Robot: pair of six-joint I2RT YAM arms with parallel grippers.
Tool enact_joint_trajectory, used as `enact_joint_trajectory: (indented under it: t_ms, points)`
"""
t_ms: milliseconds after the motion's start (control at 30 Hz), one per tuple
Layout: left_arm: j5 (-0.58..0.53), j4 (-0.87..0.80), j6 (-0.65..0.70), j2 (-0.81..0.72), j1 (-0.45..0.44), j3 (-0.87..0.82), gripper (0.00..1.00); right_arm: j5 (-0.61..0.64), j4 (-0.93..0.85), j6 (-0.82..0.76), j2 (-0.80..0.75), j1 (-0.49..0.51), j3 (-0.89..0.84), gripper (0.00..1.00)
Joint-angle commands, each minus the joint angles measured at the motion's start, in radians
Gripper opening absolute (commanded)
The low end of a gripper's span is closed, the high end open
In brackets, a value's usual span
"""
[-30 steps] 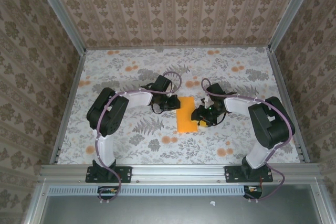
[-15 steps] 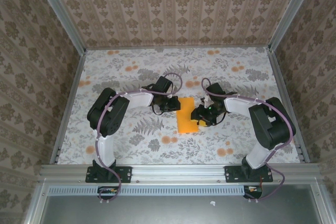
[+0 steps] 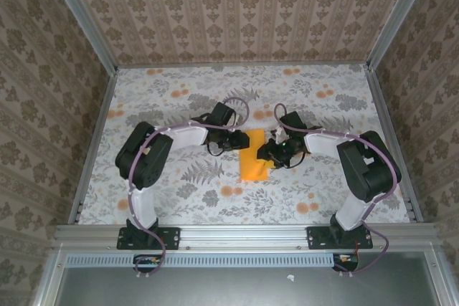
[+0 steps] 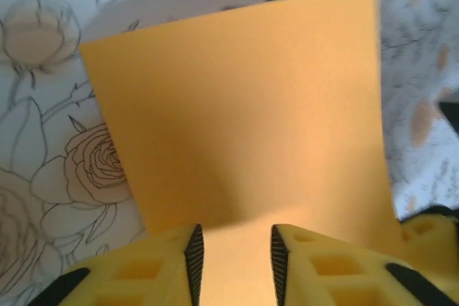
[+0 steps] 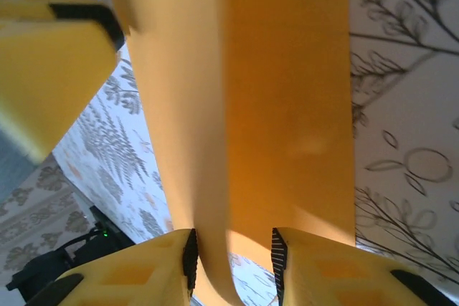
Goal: Fold a paper plane with a square sheet of paper (fold left side to right side)
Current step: Fold the triangle a second time at the center of the table.
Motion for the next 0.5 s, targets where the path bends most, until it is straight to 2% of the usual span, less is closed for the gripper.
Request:
enact_joint_trajectory:
  t_ms: [0, 233, 467]
  points:
    - [-0.048, -0.001, 0.072, -0.163, 0.013, -0.034, 0.39, -0.040, 0.067, 0.061, 0.021, 0.004, 0.014, 0.32]
    - [-0.127, 0.010, 0.121, -0.378, -0.017, -0.219, 0.46, -0.023, 0.085, 0.050, 0.025, 0.001, 0.045, 0.35]
    - [-0.229, -0.017, 0.193, -0.540, -0.152, -0.339, 0.52, -0.020, 0.065, -0.021, 0.045, -0.011, 0.097, 0.39]
